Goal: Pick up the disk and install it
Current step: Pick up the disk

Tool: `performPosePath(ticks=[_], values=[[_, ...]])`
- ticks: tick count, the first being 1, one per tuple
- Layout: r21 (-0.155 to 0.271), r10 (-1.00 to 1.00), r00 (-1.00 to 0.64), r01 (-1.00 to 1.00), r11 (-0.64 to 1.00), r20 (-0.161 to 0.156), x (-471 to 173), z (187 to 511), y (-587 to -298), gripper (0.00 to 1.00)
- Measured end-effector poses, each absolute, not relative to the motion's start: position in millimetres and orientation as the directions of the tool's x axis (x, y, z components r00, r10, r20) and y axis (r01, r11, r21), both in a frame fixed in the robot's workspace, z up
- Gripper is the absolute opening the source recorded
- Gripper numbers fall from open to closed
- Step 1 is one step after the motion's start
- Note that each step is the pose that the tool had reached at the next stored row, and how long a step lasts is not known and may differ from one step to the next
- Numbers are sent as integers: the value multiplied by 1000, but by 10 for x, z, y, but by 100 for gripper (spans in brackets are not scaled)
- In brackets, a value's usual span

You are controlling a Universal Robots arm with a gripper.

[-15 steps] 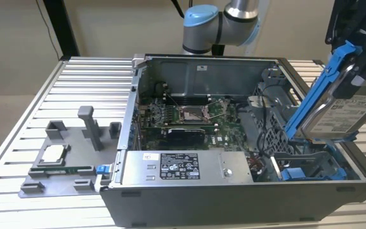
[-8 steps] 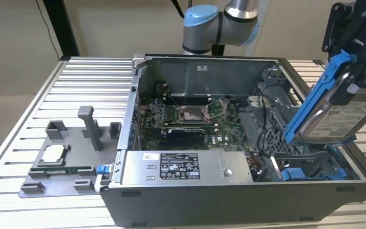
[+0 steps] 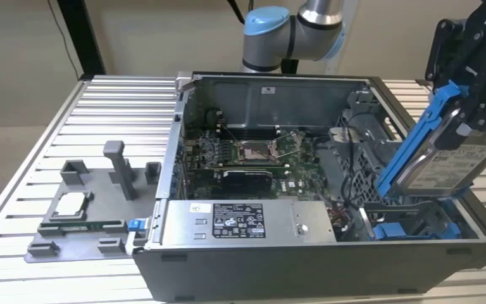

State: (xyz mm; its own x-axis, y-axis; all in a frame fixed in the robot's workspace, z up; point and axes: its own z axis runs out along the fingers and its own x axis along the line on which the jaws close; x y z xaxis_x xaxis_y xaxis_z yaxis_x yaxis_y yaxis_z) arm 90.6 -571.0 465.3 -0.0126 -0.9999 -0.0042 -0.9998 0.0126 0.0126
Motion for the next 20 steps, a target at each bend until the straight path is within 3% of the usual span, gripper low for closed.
performPosePath(ticks=[11, 20], values=[[13, -1000, -13, -1000, 13, -5, 927, 4570, -5757, 0], [39, -1000, -16, -999, 15, -7, 951, 4619, -5862, 0]])
